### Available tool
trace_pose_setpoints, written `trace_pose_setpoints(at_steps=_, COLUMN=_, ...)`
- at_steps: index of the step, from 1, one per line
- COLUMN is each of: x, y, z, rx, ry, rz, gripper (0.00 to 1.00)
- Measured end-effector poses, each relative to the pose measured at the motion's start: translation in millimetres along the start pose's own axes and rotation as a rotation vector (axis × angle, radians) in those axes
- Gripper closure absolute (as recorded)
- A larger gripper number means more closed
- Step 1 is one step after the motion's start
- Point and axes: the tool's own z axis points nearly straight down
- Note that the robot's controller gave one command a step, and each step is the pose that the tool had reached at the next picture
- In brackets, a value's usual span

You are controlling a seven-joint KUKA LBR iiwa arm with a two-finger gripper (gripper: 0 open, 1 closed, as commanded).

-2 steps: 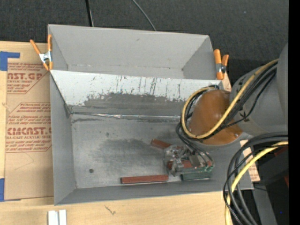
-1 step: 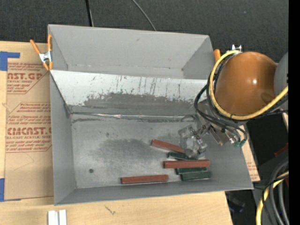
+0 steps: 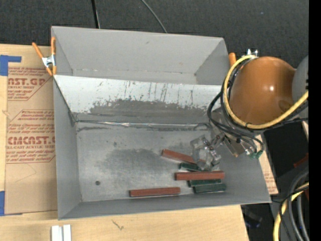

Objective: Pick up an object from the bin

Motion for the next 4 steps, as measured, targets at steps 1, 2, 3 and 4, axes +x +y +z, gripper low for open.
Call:
trace_pose_setpoints(at_steps=1, x=-16.1, y=-1.6, z=53.5, rx=0.000, ry=-0.001, rz=0.142, gripper=0.00)
trace_pose_setpoints(at_steps=2, x=-17.1, y=-1.1, z=59.9, rx=-0.001, ry=0.002, rz=0.156, gripper=0.00)
trace_pose_setpoints(at_steps=3, x=-23.7, y=-31.9, z=145.5, rx=0.001, ry=-0.002, rz=0.289, gripper=1.00)
trace_pose_setpoints(at_steps=4, x=-23.0, y=-31.5, z=147.0, rx=0.000, ry=0.000, rz=0.289, gripper=0.00)
